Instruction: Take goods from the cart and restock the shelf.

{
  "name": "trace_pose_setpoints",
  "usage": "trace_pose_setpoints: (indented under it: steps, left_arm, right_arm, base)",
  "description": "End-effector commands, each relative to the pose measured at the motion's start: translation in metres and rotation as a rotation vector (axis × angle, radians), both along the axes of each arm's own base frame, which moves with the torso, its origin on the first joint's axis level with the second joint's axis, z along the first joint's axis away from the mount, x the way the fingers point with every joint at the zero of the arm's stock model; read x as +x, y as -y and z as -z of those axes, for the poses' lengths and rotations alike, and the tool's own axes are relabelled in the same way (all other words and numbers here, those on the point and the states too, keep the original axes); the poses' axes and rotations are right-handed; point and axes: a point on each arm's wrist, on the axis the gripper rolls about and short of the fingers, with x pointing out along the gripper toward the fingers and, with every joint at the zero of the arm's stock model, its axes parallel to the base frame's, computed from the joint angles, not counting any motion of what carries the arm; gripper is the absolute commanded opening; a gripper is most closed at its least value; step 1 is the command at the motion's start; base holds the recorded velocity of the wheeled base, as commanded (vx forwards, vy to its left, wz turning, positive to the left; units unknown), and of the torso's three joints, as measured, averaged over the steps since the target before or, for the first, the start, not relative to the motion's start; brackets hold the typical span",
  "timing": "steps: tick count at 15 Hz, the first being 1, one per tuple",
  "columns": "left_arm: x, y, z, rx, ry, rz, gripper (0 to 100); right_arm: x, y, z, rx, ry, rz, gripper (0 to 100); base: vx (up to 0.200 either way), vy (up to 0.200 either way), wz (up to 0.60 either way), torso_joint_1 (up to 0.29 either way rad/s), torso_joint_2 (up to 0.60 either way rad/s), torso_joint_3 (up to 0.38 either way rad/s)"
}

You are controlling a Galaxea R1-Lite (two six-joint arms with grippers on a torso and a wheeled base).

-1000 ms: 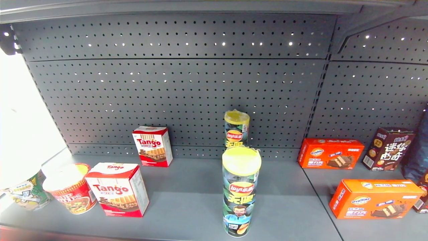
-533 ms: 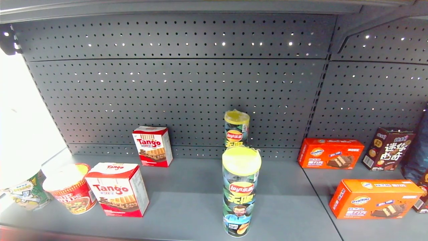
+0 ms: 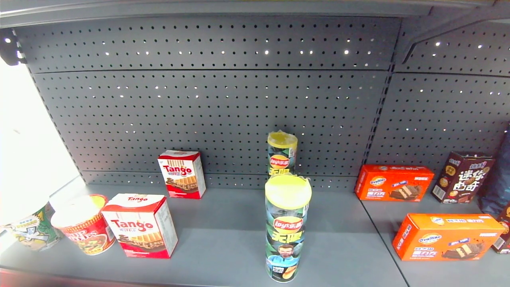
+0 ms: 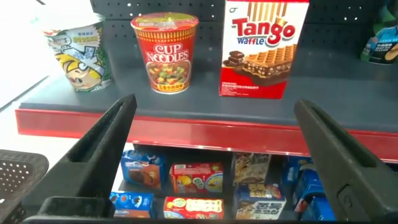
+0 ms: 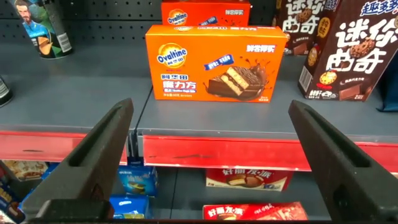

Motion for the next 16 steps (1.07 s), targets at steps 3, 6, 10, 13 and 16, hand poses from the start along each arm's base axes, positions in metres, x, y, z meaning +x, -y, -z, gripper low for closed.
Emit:
trace_pose_setpoints:
  steps: [3, 6, 10, 13, 16]
  left_arm:
    - [0.0001, 0.0000, 0.0002, 0.000, -0.001, -0.001, 100]
    - [-0.0001, 0.0000, -0.0002, 0.000, 0.001, -0.001, 100]
    - [0.0001, 0.0004, 0.0002, 0.029, -0.002, 0.016, 100]
    - [0.0001, 0.0004, 0.0002, 0.018, -0.001, 0.016, 100]
    - [0.0001, 0.0004, 0.0002, 0.010, -0.001, 0.016, 100]
  right_arm:
    - [0.0000, 0.0000, 0.0001, 0.000, 0.000, 0.000, 100]
    - [0.0000, 0.0000, 0.0001, 0.000, 0.000, 0.000, 100]
    - [0.0000, 0.0000, 0.0001, 0.000, 0.000, 0.000, 100]
    - [0.0000, -0.0001, 0.0001, 0.000, 0.000, -0.006, 100]
    - [0.0000, -0.0001, 0.0001, 0.000, 0.000, -0.006, 100]
  base:
    - [0.000, 0.000, 0.00, 0.000, 0.00, 0.000]
    - [0.000, 0.000, 0.00, 0.000, 0.00, 0.000]
    - [0.000, 0.000, 0.00, 0.000, 0.00, 0.000]
    - [0.000, 0.000, 0.00, 0.000, 0.00, 0.000]
    - [0.000, 0.000, 0.00, 0.000, 0.00, 0.000]
